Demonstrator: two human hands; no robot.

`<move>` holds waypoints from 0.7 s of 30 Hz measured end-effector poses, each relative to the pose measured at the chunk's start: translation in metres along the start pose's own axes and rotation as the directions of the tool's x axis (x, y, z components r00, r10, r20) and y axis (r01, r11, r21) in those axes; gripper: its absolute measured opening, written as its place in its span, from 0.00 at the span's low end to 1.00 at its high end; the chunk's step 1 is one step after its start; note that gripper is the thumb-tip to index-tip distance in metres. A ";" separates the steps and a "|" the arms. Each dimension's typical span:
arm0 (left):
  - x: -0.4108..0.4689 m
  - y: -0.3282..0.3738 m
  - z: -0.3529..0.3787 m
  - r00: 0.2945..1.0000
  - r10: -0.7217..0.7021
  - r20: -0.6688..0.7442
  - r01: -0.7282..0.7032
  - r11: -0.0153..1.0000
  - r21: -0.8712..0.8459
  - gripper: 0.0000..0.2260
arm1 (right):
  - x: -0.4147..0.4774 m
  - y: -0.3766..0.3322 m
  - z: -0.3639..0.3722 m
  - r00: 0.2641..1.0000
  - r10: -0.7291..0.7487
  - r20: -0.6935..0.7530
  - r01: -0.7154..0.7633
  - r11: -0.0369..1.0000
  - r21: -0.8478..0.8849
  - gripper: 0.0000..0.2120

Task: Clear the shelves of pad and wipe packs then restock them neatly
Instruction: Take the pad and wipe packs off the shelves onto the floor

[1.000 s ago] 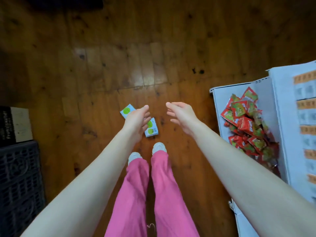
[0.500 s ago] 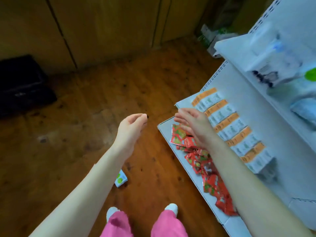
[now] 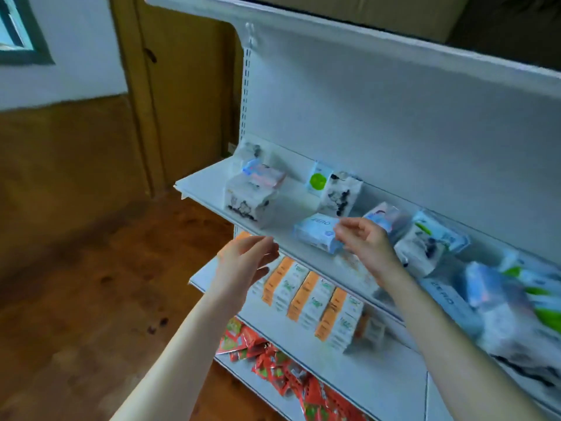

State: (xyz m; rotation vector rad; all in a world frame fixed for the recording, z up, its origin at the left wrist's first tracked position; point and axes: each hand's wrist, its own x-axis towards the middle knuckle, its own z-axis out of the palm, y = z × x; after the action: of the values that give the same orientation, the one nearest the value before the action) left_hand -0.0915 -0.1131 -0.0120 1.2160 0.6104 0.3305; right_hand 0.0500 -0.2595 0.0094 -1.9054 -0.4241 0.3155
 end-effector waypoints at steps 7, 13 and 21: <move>0.048 0.008 0.040 0.995 -0.062 0.080 0.060 0.998 0.023 0.04 | 0.054 0.034 -0.001 0.959 -0.107 0.262 0.281 0.456 -0.844 0.37; 0.100 0.030 0.046 0.989 -0.057 0.140 0.052 0.998 0.036 0.05 | 0.087 0.049 0.018 0.959 -0.133 0.248 0.276 0.256 -0.927 0.23; 0.166 0.054 0.058 0.985 0.059 0.164 -0.056 0.998 -0.020 0.28 | 0.116 -0.009 -0.005 0.937 -0.113 -0.330 0.114 0.993 -0.016 0.07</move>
State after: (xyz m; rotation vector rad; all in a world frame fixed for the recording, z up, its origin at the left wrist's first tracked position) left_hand 0.0799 -0.0497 0.0087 1.2338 0.4300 0.2795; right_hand 0.1554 -0.2104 0.0182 -1.8780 -0.3044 -0.0822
